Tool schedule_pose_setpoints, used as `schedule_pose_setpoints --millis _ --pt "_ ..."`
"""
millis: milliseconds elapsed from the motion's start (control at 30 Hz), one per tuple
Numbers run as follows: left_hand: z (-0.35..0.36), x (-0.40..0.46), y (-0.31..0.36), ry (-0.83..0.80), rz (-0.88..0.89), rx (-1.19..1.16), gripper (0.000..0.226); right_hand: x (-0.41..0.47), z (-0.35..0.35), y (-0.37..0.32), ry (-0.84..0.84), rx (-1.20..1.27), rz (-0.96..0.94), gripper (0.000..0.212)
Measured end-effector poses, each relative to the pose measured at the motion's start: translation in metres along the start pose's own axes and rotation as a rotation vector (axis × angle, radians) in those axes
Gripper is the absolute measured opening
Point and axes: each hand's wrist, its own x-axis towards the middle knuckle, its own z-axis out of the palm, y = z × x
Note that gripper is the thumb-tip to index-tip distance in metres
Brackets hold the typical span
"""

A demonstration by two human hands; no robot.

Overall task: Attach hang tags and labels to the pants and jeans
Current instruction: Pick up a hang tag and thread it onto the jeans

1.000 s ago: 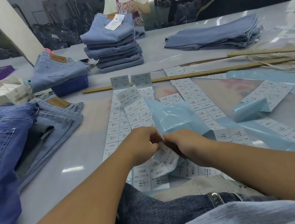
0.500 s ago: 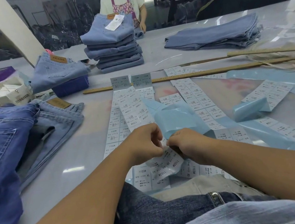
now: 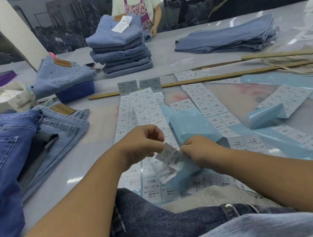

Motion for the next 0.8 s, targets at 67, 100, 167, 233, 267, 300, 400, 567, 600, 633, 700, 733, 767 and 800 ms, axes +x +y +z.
schedule_pose_setpoints --millis 67,100,167,233,267,300,400,567,600,633,700,733,767,800 --pt "-0.003 -0.001 0.000 -0.019 -0.012 -0.032 0.020 0.000 -0.001 -0.001 0.014 -0.001 -0.007 0.032" --pt "-0.005 -0.002 0.000 -0.028 -0.012 -0.047 0.020 0.000 -0.001 -0.001 0.028 -0.002 -0.015 0.032" --pt "-0.007 -0.003 0.000 -0.045 -0.007 -0.079 0.020 0.000 -0.002 -0.002 0.058 0.003 -0.024 0.037" --pt "-0.007 -0.003 0.001 -0.074 -0.014 -0.120 0.021 0.000 -0.002 -0.002 0.077 -0.005 -0.033 0.041" --pt "-0.007 -0.004 0.001 -0.089 -0.019 -0.139 0.022 -0.001 -0.002 -0.002 0.082 -0.011 -0.038 0.042" --pt "-0.008 -0.004 0.001 -0.101 -0.022 -0.154 0.022 -0.001 -0.002 -0.002 0.086 -0.014 -0.043 0.043" --pt "-0.009 -0.004 0.001 -0.120 -0.032 -0.183 0.023 -0.001 -0.003 -0.003 0.094 -0.041 -0.050 0.043" --pt "-0.014 -0.007 -0.002 -0.143 -0.059 -0.192 0.024 -0.001 -0.003 -0.002 0.093 -0.067 -0.056 0.041" --pt "-0.014 -0.007 -0.002 -0.153 -0.065 -0.194 0.024 -0.001 -0.003 -0.002 0.091 -0.067 -0.056 0.041" --pt "-0.014 -0.008 -0.002 -0.164 -0.071 -0.198 0.024 -0.001 -0.002 -0.002 0.090 -0.070 -0.054 0.041" --pt "-0.014 -0.008 -0.002 -0.182 -0.077 -0.212 0.025 0.000 -0.002 -0.001 0.090 -0.079 -0.054 0.041" --pt "-0.014 -0.008 -0.001 -0.192 -0.077 -0.218 0.025 0.000 -0.002 -0.001 0.094 -0.082 -0.055 0.041" --pt "-0.014 -0.009 -0.001 -0.204 -0.075 -0.224 0.026 0.000 -0.002 -0.001 0.099 -0.085 -0.057 0.042" --pt "-0.014 -0.009 0.000 -0.216 -0.071 -0.233 0.026 -0.001 -0.003 -0.001 0.103 -0.088 -0.057 0.042"
